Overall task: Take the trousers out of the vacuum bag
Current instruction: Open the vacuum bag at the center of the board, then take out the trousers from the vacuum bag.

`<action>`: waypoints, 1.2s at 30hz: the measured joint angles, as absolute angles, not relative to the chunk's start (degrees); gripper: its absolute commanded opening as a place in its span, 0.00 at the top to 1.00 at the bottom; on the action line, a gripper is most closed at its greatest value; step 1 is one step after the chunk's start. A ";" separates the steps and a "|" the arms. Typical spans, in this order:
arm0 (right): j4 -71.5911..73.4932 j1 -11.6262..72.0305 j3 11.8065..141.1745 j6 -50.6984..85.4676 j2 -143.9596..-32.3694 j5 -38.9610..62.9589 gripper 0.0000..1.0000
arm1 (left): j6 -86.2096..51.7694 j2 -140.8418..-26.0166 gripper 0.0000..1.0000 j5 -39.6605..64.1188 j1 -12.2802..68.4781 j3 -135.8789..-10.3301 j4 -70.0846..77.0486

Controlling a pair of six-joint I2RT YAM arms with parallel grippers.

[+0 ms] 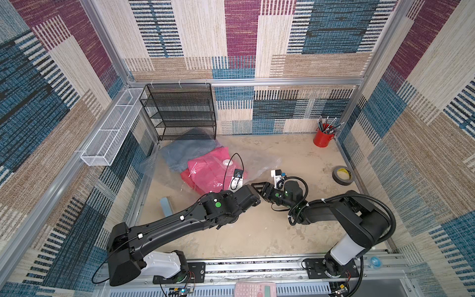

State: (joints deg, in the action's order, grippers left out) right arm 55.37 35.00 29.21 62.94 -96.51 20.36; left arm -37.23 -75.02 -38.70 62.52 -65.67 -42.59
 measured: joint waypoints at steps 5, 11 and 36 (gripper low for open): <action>58.59 36.05 32.12 64.42 -101.58 15.81 0.34 | -36.60 -74.87 1.00 -38.70 62.46 -65.06 -41.76; 59.72 38.50 36.01 64.69 -106.45 12.16 0.34 | -35.81 -74.41 1.00 -38.68 62.24 -64.38 -41.28; 60.14 41.15 47.40 66.13 -117.40 10.98 0.34 | -34.35 -72.84 1.00 -37.28 61.25 -62.78 -39.31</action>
State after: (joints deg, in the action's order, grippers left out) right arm 60.14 41.15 47.40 66.13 -117.40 10.98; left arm -34.35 -72.84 -37.28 61.25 -62.78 -39.31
